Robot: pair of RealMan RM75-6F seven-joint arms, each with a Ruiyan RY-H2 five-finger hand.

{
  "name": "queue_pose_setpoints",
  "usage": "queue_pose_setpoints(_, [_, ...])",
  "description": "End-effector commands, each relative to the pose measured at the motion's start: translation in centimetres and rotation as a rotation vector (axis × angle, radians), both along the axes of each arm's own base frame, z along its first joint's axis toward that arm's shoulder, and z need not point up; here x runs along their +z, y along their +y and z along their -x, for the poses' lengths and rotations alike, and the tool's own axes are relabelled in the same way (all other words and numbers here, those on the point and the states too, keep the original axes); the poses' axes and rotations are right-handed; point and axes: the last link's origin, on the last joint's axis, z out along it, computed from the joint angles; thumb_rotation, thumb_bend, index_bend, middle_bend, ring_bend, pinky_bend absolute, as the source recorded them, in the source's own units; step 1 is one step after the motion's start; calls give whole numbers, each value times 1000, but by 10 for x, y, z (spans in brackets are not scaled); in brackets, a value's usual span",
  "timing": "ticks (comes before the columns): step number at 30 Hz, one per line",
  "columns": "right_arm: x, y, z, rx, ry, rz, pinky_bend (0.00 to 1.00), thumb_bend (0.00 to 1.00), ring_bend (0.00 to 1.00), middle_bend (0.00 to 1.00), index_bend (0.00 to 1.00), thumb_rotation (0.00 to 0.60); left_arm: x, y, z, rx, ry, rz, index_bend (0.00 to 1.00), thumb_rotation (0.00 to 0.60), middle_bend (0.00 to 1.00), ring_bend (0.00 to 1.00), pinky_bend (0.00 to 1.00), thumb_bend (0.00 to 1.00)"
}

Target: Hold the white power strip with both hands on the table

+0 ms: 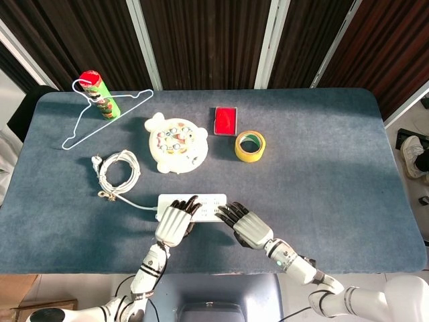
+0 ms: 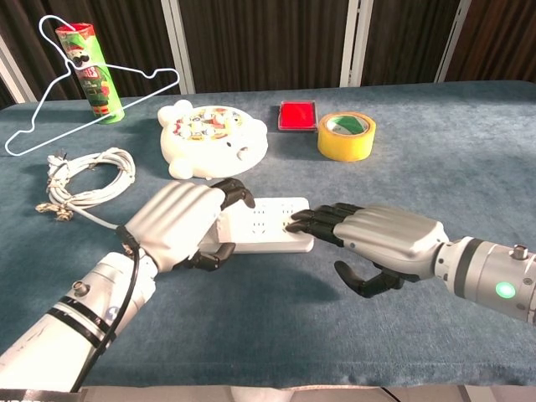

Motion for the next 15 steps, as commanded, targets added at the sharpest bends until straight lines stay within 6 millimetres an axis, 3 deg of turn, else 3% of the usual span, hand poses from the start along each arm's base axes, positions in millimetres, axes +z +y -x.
queue_pose_setpoints(1, [-3, 1, -1, 3, 12, -5, 0, 818, 0, 132, 82, 600, 0, 0, -1, -4, -3, 0, 312, 600, 401, 360, 402, 642])
queue_pose_setpoints(15, [-2, 2, 0, -3, 46, -3, 0, 817, 0, 132, 82, 600, 14, 3, -11, -32, -40, -39, 321, 600, 408, 368, 408, 645])
